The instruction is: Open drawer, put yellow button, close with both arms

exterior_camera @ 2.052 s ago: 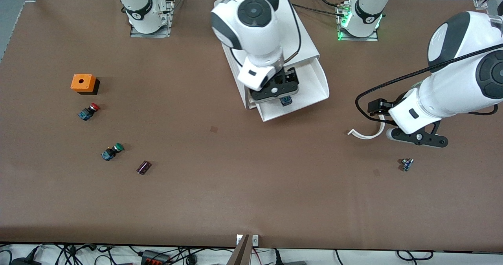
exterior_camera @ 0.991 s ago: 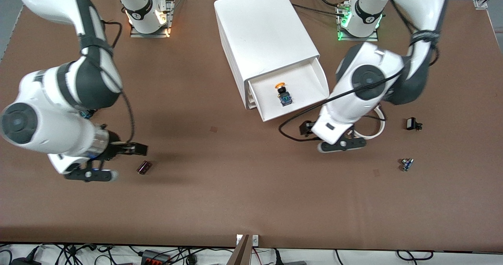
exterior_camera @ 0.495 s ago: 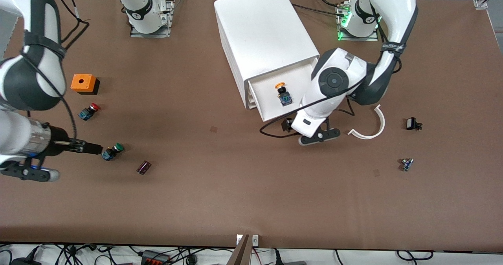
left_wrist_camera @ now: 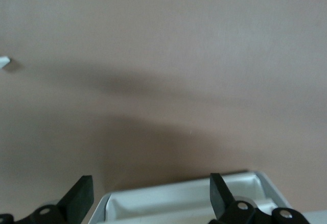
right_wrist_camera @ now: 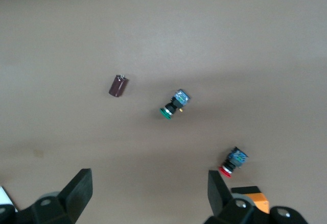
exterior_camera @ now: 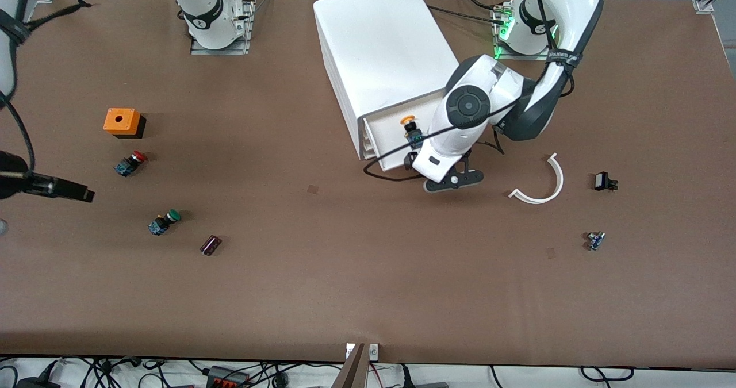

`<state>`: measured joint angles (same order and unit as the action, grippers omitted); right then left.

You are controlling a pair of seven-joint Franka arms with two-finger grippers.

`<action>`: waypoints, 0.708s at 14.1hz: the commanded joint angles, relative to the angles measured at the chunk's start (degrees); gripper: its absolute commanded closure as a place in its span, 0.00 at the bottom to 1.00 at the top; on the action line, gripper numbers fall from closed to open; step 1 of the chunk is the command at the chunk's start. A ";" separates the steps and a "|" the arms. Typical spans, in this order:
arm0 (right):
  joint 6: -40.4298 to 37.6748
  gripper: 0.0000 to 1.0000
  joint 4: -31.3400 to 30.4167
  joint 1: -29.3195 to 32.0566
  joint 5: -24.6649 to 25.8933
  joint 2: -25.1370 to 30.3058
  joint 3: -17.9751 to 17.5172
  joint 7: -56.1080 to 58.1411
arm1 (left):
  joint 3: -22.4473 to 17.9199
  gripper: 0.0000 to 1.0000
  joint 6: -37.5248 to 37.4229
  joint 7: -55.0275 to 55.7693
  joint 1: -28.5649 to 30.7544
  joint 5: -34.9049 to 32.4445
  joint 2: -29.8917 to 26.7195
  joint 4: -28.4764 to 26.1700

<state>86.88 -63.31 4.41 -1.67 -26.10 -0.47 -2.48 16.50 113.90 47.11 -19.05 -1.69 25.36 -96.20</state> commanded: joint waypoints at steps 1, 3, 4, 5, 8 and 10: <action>1.71 0.00 -8.66 0.60 2.36 7.80 -1.02 2.39 | 1.96 0.00 -1.84 0.26 0.68 3.95 -2.07 -2.85; 1.71 0.00 -11.56 0.77 2.46 11.06 -1.02 2.57 | 2.05 0.00 -2.10 0.17 1.12 8.36 -2.15 -3.90; 1.62 0.00 -12.62 0.69 2.46 12.47 -1.02 2.39 | 2.66 0.00 -2.71 0.17 1.12 8.54 -2.41 -4.34; 1.62 0.00 -12.80 0.69 2.54 12.83 -0.93 2.56 | 3.36 0.00 -3.76 0.26 1.39 8.89 -2.68 -4.43; 1.62 0.00 -13.59 -0.45 2.54 13.88 1.70 2.91 | 4.68 0.00 -6.66 0.17 2.53 12.14 -3.03 -4.43; 2.58 0.00 -15.00 -0.37 2.63 14.76 1.88 4.49 | 6.35 0.00 -7.90 0.17 3.14 12.15 -3.03 -4.43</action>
<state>87.51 -74.68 4.44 0.36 -13.80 0.72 0.06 20.39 107.53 47.21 -17.55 9.01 24.97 -98.37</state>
